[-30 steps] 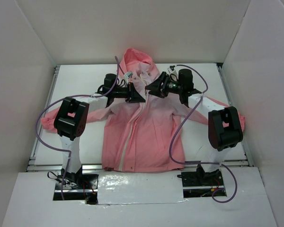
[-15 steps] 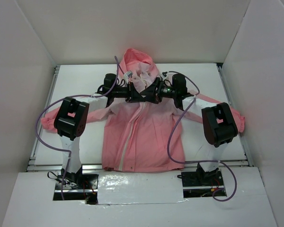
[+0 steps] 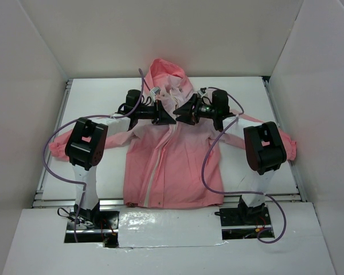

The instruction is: Zip up the jacket

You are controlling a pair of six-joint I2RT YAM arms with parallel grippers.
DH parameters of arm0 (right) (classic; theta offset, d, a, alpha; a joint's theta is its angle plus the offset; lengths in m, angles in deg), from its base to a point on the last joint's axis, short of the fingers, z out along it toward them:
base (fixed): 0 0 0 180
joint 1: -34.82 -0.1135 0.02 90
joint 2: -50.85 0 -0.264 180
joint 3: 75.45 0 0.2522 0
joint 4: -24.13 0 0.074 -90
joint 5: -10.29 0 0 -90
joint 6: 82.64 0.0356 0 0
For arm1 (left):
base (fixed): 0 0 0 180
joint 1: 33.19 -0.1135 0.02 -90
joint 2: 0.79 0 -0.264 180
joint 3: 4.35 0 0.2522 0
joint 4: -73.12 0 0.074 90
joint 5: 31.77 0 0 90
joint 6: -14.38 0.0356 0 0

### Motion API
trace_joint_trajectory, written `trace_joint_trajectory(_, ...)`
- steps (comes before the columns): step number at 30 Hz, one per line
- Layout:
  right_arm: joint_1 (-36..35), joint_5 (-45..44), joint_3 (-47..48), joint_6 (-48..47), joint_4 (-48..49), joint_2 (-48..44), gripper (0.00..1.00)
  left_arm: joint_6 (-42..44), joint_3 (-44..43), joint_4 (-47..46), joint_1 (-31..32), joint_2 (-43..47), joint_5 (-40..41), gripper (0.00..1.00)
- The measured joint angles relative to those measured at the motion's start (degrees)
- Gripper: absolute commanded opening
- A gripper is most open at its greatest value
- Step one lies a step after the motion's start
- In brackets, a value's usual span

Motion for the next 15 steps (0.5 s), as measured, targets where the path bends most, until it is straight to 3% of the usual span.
trace_joint_trajectory(15, 0.90, 0.28, 0.00, 1.33, 1.73, 1.03, 0.60, -0.13, 0.22, -0.11, -0.07, 0.28, 0.02, 0.00)
